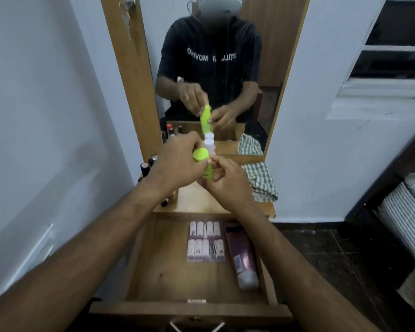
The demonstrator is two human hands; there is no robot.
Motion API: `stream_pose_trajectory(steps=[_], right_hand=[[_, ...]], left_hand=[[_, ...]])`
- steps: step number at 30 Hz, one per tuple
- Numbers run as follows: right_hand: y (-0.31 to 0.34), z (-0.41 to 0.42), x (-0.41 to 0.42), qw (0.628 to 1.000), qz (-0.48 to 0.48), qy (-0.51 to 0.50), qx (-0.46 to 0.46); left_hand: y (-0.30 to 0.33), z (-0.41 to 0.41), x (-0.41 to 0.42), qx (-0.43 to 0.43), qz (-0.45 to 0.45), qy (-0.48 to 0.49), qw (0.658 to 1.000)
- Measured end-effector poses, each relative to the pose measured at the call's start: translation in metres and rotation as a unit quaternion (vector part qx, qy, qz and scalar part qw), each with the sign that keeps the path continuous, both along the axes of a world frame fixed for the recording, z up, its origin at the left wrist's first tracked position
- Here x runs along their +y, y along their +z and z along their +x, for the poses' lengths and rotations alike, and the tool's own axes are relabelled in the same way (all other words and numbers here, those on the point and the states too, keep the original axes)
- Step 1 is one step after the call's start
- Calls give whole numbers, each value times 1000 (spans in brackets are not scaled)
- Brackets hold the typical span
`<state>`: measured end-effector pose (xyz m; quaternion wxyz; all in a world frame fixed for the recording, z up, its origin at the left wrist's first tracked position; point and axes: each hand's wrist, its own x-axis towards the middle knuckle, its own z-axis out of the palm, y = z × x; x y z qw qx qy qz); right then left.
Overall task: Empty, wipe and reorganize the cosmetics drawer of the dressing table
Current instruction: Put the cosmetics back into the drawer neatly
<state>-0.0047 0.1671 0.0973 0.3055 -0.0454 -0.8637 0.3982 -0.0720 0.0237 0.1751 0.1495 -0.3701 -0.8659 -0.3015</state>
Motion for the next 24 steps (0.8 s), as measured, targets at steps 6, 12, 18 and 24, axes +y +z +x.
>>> stream_pose_trajectory(steps=[6,12,18,24], right_hand=[[-21,37,-30,994,-10,111,-5],[-19,26,-5,999,-44,19,-16],[-7,-13,24,992,-5,-125,-21],[-4,-42,25,987,-5,-153,-36]], left_hand=[[-18,55,-59,-44,25,23,998],[-91,70,-98,-67,49,109,991],[-152,54,-100,-214,71,175,958],[-172,41,-86,-319,93,201,921]])
